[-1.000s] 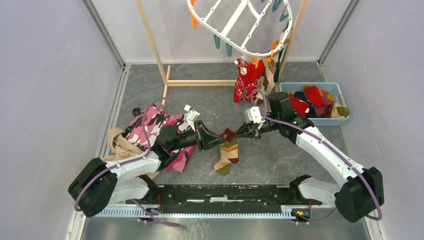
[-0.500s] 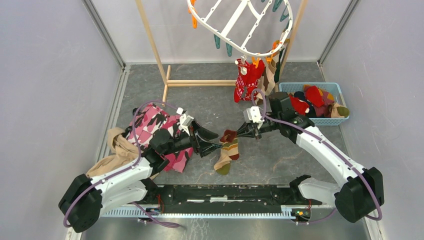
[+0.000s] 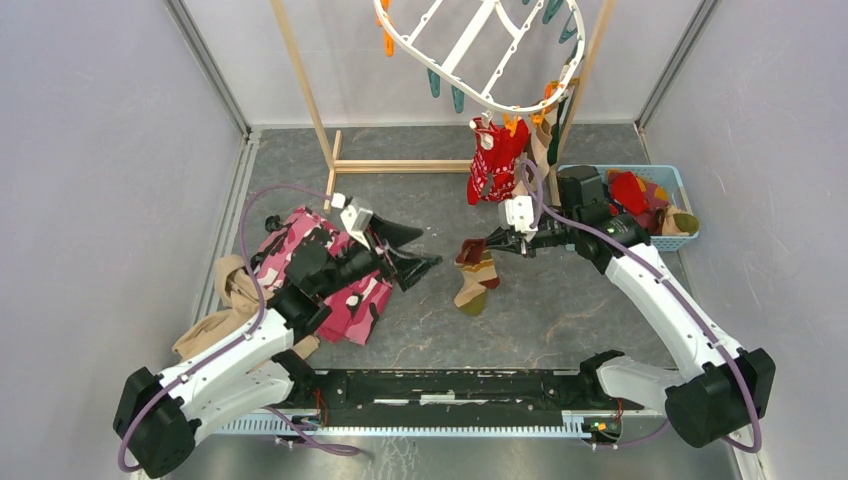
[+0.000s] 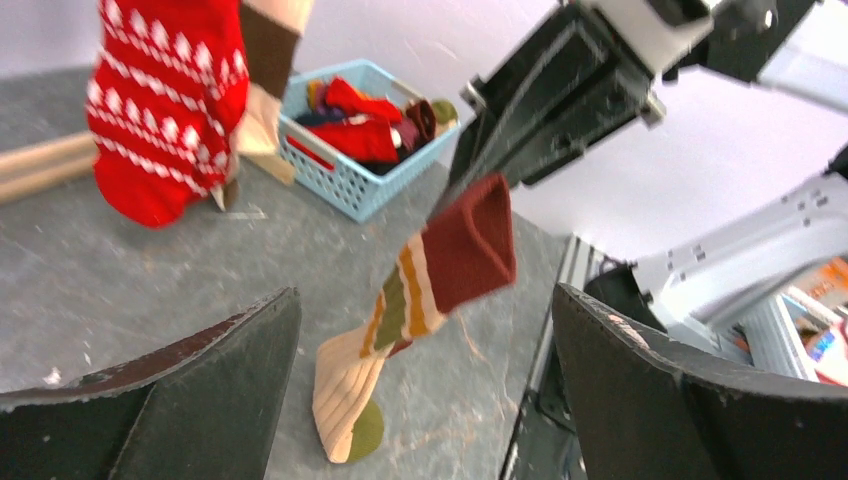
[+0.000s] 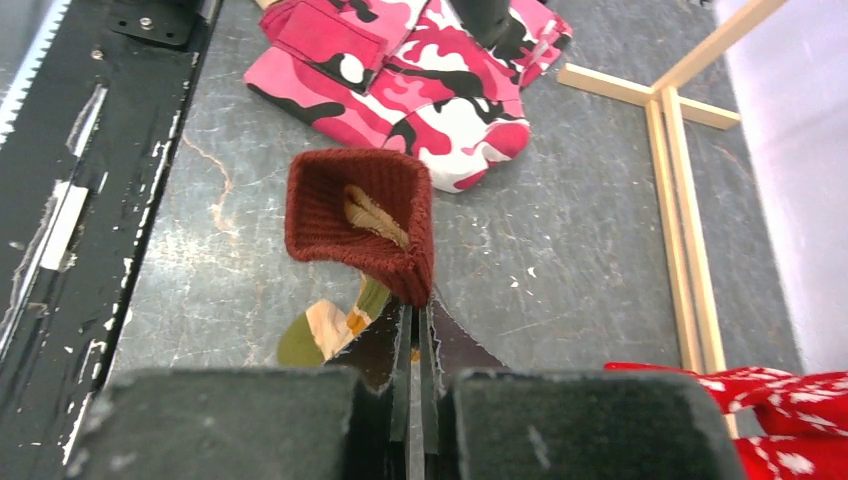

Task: Clip the socks to the hanger
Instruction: Pick up the sock from the bin.

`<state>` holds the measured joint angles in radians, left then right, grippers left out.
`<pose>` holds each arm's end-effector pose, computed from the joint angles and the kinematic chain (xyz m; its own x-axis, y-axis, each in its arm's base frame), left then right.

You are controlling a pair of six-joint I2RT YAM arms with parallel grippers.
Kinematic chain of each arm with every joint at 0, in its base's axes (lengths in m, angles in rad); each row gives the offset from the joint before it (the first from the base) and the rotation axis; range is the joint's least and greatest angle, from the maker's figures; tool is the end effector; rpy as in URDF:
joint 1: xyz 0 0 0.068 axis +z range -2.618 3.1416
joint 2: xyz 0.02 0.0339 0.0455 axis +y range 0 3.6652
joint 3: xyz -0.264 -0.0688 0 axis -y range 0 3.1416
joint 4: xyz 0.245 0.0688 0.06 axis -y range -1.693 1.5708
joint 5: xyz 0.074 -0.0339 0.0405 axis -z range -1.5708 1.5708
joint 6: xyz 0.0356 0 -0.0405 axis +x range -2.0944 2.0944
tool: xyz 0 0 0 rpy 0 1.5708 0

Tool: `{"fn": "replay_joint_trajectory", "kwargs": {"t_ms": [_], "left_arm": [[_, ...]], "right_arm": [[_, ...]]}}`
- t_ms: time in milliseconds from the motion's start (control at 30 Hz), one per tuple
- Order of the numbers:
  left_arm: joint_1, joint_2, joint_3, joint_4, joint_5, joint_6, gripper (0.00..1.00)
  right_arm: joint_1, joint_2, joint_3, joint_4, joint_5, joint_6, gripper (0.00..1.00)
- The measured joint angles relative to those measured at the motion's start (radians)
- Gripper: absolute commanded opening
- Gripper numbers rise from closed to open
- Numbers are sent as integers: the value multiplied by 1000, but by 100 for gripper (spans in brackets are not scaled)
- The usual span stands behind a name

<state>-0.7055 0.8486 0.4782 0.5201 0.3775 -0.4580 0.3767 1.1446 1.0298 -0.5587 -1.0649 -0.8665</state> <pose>0.1449 -0.1406 0.2948 -0.2874 -0.2951 -0.9112 0.8397 0.3800 -0.3879 0.2047 0.1145 0.3285 0.2448 -0.3003 -0.9219 -0.9691 -0.0459 -0.2424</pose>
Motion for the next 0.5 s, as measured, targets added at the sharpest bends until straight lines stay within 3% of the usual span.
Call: {"fn": "replay_joint_trajectory", "kwargs": {"t_ms": [200,500], "left_arm": [[71,109,158,12,-10,-1,100],[110,168,174,76,87,43,100]], "right_arm": [[0,2,66,17,81,74,0],[0,3,91,116,158,219,0]]}}
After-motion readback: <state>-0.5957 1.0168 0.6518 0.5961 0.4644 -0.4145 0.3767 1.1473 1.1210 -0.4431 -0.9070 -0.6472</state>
